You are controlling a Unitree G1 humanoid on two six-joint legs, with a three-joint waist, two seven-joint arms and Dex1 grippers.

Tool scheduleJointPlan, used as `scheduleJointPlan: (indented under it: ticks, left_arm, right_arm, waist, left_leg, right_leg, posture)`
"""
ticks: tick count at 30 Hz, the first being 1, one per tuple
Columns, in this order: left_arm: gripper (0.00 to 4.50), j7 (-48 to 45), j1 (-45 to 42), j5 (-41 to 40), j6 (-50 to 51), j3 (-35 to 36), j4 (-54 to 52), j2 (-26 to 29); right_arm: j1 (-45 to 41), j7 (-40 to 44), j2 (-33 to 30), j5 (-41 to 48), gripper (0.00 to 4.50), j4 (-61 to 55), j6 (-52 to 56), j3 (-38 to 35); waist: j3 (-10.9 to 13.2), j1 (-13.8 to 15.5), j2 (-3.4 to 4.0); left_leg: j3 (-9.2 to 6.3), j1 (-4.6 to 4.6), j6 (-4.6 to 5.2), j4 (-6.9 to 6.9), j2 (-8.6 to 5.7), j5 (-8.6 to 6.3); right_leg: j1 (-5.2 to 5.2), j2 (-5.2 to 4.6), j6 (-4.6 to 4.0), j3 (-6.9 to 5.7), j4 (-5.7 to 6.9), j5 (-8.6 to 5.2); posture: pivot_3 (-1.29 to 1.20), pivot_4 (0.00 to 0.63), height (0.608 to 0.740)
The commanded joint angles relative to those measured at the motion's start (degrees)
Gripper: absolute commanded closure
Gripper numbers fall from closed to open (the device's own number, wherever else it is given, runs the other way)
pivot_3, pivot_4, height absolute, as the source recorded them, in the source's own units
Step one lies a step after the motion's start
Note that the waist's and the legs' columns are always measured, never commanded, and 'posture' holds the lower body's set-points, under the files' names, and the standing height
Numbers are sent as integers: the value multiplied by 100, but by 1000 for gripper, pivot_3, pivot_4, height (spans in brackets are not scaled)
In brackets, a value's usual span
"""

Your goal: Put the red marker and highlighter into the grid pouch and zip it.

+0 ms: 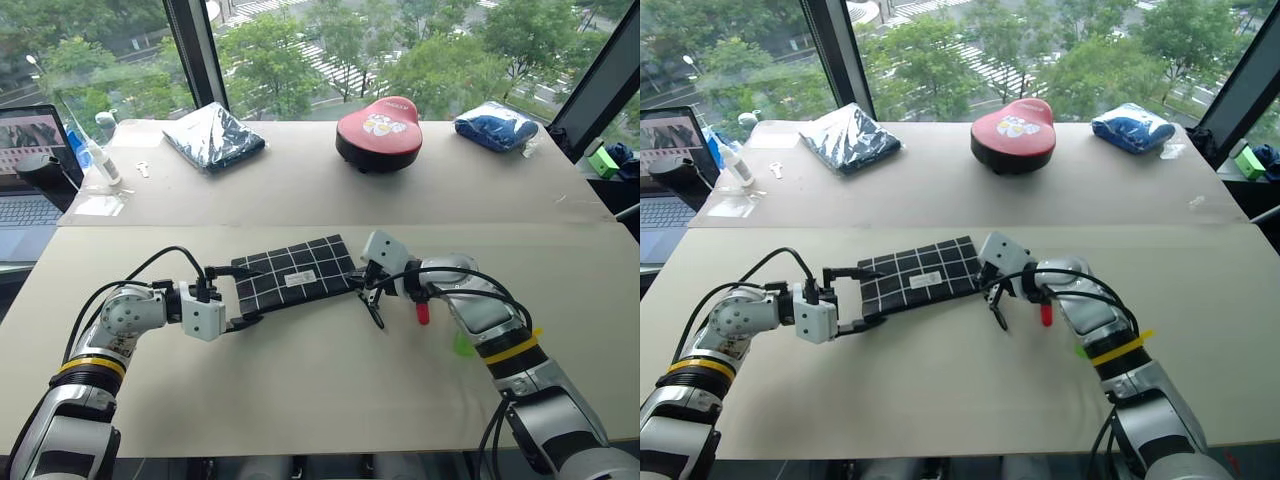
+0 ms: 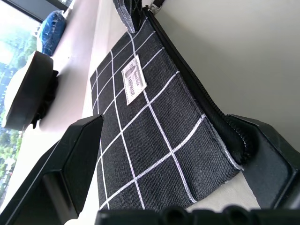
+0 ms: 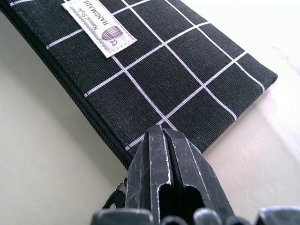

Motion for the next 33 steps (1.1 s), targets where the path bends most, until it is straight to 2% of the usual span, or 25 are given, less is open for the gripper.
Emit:
scheduleJointPlan:
  ticks: [1, 4, 14, 15, 22, 27, 30, 33]
  left_arm:
    - [0, -1, -8, 105, -103, -255, 38, -52]
    - [706, -14, -58, 43, -117, -318, 78, -47]
    - [4350, -161, -277, -263, -134, -474, 111, -13]
    - [4464, -193, -272, -319, -85, -490, 50, -25]
    - [4464, -457, -139, -625, 418, -553, -185, -82]
    - [4500, -725, 177, -995, 1179, -470, -536, -79]
    - [4500, -648, 302, -1394, 1860, -242, -893, -207]
    - [4500, -559, 412, -1854, 2794, -7, -1430, -369]
  right_arm:
    - [44, -3, -21, 33, 4432, -148, 67, -136]
    - [45, 3, -28, 57, 4500, -154, 69, -165]
    - [41, -21, 4, 80, 4500, -176, 89, -201]
    - [51, -23, 5, 83, 4500, -187, 96, -205]
    - [48, -70, 53, 150, 4500, -145, 43, -348]
    - [-399, -403, 427, 820, 3297, -169, 759, -1202]
    - [-553, -309, 350, 1267, 2056, -358, 1327, -1588]
    - [-554, -3, 109, 2007, 1155, -850, 2187, -1994]
  waist:
    - [0, -1, 0]
    - [0, -4, 0]
    - [0, -12, 0]
    - [0, -14, 0]
    - [0, -15, 0]
    - [0, -60, 0]
    - [0, -65, 0]
    - [0, -37, 0]
  left_leg:
    - [0, 0, 0, 0, 0, 0]
    - [0, 0, -1, 0, 0, 0]
    - [0, -3, -1, 0, 0, 0]
    - [0, -3, 0, 0, 0, 0]
    - [0, -4, 1, 0, 0, 0]
    - [1, -5, 0, -2, 3, 0]
    - [0, -5, 0, -2, 4, 0]
    - [-5, -10, 2, -2, 5, -1]
  right_leg:
    - [0, 0, 0, 0, 0, 0]
    - [0, 0, 0, 0, -1, 0]
    - [-3, 0, 0, 0, -1, 0]
    - [-3, 0, 0, -1, -1, 0]
    - [-3, 1, 0, -1, -1, 0]
    - [-6, 2, 0, 1, 0, 0]
    - [-7, 2, 0, 1, 2, 0]
    - [-7, 2, 0, -2, 1, 0]
  posture:
    - [0, 150, 740]
    - [0, 150, 740]
    - [0, 150, 740]
    - [0, 150, 740]
    - [0, 150, 740]
    - [0, 150, 740]
    - [0, 150, 740]
    - [0, 150, 740]
